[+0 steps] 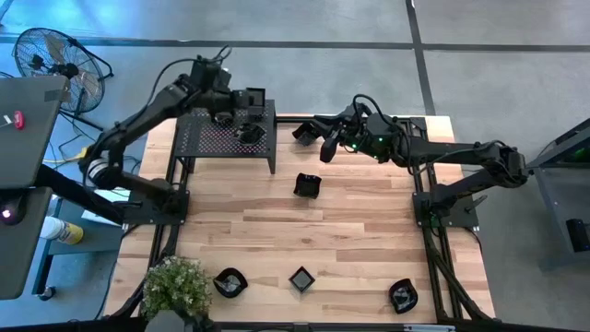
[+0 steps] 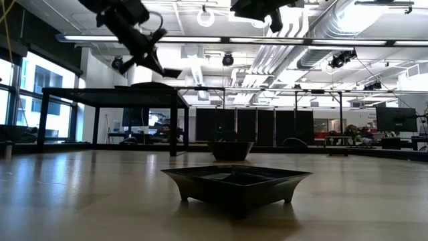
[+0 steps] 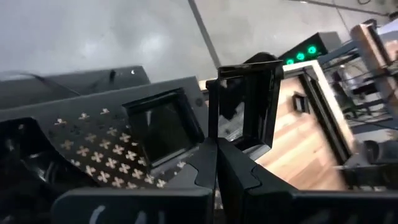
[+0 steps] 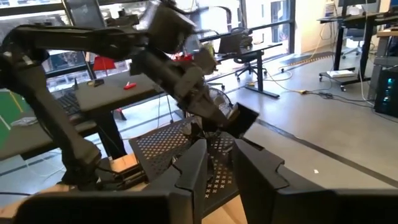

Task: Pick & Place Mini shaped plates
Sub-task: Stack the square plate on top of the other square plate on the shelf, then stack the leaf-shaped plate on top of the other leaf-shaped plates on the shelf

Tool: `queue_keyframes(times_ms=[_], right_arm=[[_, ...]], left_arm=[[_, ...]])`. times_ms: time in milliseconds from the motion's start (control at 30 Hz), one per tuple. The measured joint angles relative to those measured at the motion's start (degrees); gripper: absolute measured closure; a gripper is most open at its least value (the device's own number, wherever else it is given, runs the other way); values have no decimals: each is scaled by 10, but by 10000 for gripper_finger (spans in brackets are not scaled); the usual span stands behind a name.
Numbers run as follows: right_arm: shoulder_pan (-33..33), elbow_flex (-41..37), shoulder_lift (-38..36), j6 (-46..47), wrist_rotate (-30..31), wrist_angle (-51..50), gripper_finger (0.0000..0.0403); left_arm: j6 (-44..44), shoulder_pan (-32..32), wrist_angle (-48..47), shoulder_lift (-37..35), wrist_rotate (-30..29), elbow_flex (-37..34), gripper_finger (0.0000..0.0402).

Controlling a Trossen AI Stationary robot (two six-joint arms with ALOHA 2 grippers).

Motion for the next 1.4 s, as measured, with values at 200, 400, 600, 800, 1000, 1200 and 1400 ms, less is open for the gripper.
queue_keyframes(times_ms=[200,400,600,800,1000,1200,1400], right_arm=[[0,0,0,0,-13,0,340],[0,0,0,0,-13,0,347],[0,0,0,0,-13,0,348],[0,0,0,0,-13,0,348],[0,0,0,0,-13,0,348],[0,0,0,0,-13,0,348],[0,0,0,0,-13,0,348]], left_arm=[[3,25,-3,44,30,-1,401],[2,24,-5,66,32,-1,401],[-5,24,-6,70,15,-1,401],[-18,23,-12,70,13,-1,384],[-32,23,-15,70,14,-1,358],[-33,23,-14,60,23,-1,345],[-34,23,-8,37,34,-1,344]])
